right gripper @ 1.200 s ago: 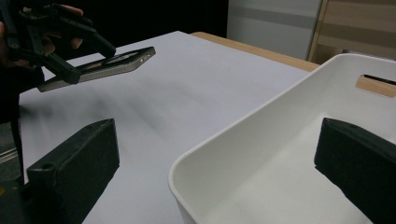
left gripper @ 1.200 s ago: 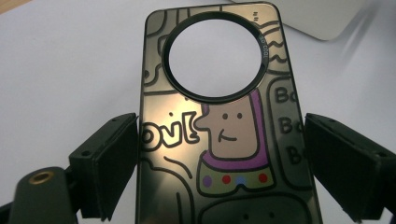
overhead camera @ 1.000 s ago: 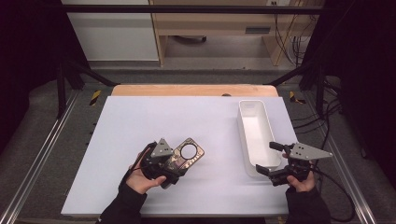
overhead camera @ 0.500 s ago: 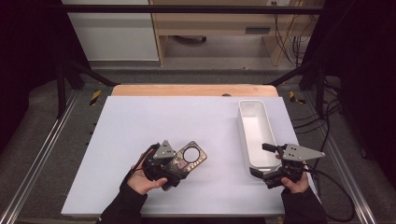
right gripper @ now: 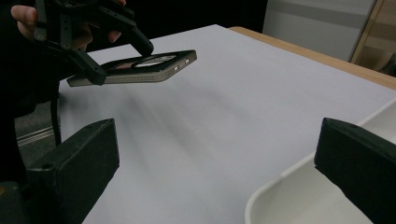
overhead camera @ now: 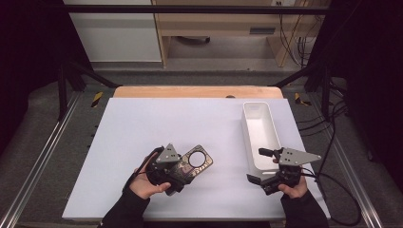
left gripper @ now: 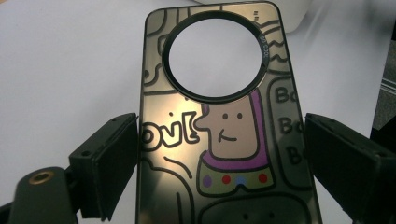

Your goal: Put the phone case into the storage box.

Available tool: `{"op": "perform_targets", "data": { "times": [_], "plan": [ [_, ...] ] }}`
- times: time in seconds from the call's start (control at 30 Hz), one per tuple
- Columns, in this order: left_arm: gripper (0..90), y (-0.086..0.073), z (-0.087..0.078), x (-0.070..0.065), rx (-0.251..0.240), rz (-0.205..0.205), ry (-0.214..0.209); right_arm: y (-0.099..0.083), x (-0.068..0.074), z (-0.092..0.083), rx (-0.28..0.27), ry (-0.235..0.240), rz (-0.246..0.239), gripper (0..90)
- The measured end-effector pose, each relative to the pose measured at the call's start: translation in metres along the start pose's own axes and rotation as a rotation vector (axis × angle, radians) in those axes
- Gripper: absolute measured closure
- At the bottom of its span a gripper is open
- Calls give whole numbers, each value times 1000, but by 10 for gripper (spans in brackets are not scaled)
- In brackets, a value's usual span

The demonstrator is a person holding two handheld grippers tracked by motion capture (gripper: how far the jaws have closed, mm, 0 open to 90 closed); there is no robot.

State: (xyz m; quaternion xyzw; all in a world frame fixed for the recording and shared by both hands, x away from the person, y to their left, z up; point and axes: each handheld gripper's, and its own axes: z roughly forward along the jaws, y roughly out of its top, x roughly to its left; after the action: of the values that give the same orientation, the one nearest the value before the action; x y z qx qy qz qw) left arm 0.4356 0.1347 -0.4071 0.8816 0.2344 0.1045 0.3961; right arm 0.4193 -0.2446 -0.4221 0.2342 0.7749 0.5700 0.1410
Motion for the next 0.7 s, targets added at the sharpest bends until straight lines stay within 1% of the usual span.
{"op": "perform_targets", "data": {
  "times": [0.1,0.47,0.7],
  "plan": [
    [115,1,0,-1,-2,5,-5,1,2,3,-1,14,-5,3],
    [115,5,-1,-5,-7,16,-39,5,10,16,34,57,-33,4],
    [115,7,1,-9,0,40,-61,7,15,25,54,85,-51,6]
  ]
}}
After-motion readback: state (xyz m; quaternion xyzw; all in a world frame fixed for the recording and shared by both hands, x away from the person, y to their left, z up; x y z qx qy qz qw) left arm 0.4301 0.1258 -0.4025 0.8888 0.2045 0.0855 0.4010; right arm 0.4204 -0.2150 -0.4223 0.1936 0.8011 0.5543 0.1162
